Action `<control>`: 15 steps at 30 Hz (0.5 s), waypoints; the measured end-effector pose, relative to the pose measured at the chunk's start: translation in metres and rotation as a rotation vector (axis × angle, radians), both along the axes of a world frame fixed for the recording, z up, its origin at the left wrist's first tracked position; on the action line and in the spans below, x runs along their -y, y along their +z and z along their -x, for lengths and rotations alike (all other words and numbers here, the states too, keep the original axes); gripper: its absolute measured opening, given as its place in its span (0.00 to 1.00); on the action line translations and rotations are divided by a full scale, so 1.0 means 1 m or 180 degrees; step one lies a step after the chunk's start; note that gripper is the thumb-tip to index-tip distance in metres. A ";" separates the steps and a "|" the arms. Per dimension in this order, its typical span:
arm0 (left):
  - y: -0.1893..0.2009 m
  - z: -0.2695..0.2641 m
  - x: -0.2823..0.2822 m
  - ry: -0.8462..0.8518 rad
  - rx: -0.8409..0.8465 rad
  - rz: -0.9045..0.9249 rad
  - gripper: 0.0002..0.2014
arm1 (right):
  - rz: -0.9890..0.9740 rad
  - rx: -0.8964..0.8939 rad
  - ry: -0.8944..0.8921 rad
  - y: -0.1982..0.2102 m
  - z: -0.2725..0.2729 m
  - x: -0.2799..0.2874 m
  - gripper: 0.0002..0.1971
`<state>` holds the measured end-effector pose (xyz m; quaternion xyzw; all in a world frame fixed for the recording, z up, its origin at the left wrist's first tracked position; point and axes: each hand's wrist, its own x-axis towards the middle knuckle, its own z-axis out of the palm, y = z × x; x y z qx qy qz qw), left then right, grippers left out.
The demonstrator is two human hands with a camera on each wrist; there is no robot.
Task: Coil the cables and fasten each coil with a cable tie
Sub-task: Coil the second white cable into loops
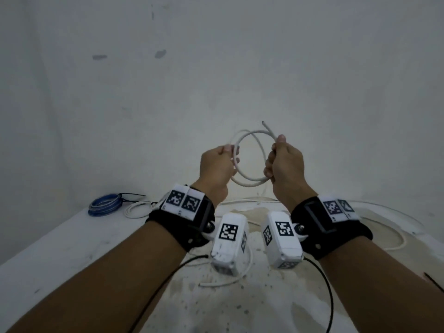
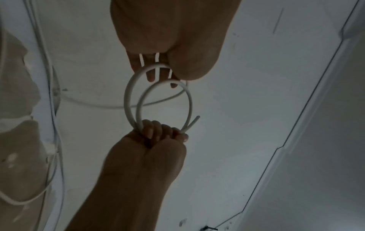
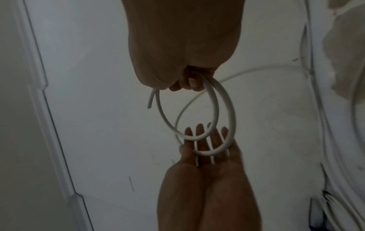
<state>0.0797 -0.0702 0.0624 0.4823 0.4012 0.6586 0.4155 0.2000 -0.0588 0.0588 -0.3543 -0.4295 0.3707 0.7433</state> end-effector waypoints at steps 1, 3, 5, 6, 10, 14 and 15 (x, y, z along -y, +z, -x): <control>0.003 0.006 0.001 -0.0047 0.0146 -0.0063 0.15 | 0.0018 0.0040 0.0095 -0.006 0.007 -0.001 0.21; 0.009 0.017 0.003 -0.0067 0.0218 -0.0218 0.14 | 0.0061 0.0130 0.0251 -0.015 0.022 -0.001 0.21; 0.010 0.030 0.004 -0.0038 -0.0036 -0.0439 0.13 | 0.0111 0.0130 0.0415 -0.019 0.034 0.000 0.20; 0.008 0.038 0.004 -0.0042 -0.0274 -0.0559 0.13 | 0.0131 0.0115 0.0498 -0.019 0.038 0.000 0.20; 0.001 0.074 0.004 -0.0224 -0.1240 -0.0956 0.14 | 0.0164 0.0183 0.0741 -0.018 0.049 -0.003 0.19; 0.000 0.096 0.002 -0.0088 -0.1694 -0.0912 0.10 | 0.0127 0.0404 0.0876 -0.022 0.064 -0.006 0.19; 0.001 0.099 0.002 0.0028 -0.1744 -0.0933 0.10 | 0.0119 0.0437 0.0927 -0.022 0.069 -0.006 0.19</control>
